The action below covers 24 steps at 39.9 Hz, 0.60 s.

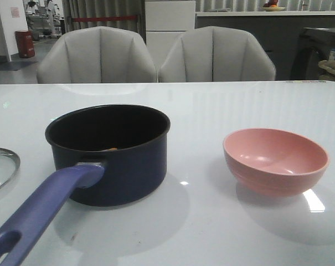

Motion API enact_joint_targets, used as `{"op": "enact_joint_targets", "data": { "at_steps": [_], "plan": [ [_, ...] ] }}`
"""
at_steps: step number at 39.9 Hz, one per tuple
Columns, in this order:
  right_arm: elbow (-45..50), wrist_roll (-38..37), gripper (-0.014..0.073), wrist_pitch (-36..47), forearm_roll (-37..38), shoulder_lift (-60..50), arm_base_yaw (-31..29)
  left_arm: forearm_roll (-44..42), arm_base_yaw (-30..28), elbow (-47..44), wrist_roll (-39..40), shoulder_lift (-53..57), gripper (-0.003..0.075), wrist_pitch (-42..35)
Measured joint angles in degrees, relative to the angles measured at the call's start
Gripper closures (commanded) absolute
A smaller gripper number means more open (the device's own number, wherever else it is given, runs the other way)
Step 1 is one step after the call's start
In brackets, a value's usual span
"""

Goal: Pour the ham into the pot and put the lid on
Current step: 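Release the bowl and raise the right gripper away, then lower the left gripper onto the lid knob and grasp it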

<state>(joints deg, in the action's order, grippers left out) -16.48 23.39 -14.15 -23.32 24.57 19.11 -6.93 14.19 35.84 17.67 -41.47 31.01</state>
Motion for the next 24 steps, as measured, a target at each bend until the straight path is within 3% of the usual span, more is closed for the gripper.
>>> {"op": "enact_joint_targets", "data": {
  "at_steps": [14, 24],
  "plan": [
    [0.0, 0.0, 0.0456, -0.09, 0.0, 0.0, 0.0, 1.14, -7.2, 17.66, 1.13, -28.62, 0.0091, 12.42],
    [0.0, 0.0, 0.0456, -0.09, 0.0, 0.0, 0.0, 1.26, -7.8, 29.06, 1.13, -43.31, 0.009, 19.86]
  ]
}}
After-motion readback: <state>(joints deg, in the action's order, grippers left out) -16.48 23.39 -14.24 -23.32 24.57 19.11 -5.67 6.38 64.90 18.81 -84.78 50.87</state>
